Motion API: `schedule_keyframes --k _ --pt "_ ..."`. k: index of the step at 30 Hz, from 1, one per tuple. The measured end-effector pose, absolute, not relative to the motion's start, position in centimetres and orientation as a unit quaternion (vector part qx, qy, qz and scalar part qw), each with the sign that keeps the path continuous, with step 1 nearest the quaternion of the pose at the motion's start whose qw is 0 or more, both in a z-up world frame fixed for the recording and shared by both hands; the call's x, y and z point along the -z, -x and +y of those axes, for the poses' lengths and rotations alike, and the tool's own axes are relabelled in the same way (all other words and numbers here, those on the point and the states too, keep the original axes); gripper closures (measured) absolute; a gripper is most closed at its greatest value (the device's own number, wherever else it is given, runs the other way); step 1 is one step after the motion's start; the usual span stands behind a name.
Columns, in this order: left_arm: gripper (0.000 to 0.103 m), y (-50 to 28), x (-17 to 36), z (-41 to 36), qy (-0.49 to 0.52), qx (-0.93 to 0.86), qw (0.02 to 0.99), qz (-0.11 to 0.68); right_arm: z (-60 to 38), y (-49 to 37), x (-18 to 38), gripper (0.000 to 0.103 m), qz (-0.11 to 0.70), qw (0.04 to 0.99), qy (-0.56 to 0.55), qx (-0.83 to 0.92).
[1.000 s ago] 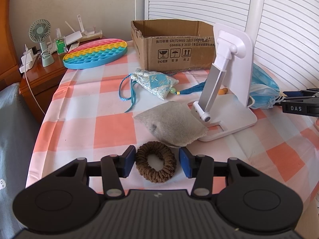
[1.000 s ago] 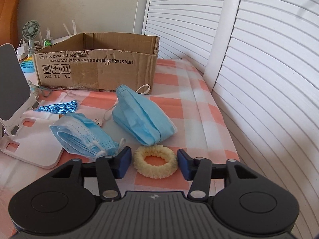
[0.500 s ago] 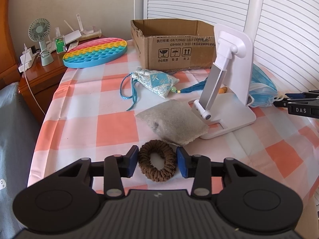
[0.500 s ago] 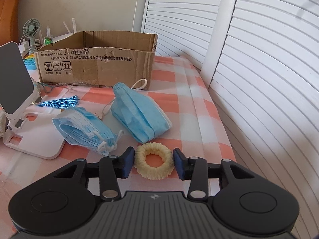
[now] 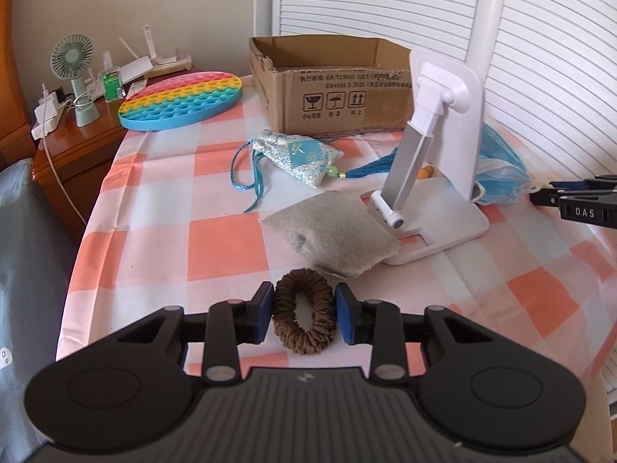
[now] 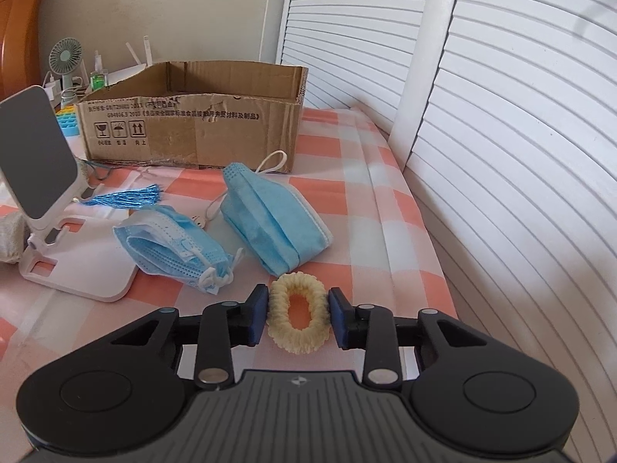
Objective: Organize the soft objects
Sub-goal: 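Close right tool on cream sponge ring while left tool holds scrunchie, then carry scrunchie and ring into cardboard box and open both tools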
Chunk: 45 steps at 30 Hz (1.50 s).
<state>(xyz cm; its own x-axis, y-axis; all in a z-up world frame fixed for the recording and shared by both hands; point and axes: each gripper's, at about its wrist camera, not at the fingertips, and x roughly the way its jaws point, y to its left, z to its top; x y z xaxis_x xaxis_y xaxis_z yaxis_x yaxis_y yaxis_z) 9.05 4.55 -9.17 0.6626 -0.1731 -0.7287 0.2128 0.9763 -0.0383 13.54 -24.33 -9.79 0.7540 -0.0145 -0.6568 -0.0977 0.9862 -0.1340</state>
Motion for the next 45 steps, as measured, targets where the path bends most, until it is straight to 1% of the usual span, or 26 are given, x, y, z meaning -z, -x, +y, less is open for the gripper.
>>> schedule_keyframes --k 15,21,30,37,45 --pt "0.070 -8.0 5.9 5.5 -0.051 0.170 0.895 0.409 -24.5 -10.9 6.6 0.065 0.343 0.931 0.090 -0.080" --pt "0.070 -9.0 3.6 6.3 -0.060 0.174 0.898 0.398 -24.4 -10.9 5.1 0.065 0.338 0.931 0.091 -0.106" --pt "0.070 -13.7 0.1 6.5 -0.068 0.188 0.905 0.375 -23.8 -12.6 2.7 0.065 0.323 0.931 0.085 -0.147" --pt "0.070 -18.9 -1.1 4.2 -0.086 0.200 0.906 0.363 -22.4 -14.7 1.5 0.065 0.318 0.928 0.071 -0.181" --pt "0.070 -26.1 -2.1 1.0 -0.099 0.202 0.907 0.356 -20.2 -17.4 0.6 0.065 0.302 0.928 0.093 -0.196"
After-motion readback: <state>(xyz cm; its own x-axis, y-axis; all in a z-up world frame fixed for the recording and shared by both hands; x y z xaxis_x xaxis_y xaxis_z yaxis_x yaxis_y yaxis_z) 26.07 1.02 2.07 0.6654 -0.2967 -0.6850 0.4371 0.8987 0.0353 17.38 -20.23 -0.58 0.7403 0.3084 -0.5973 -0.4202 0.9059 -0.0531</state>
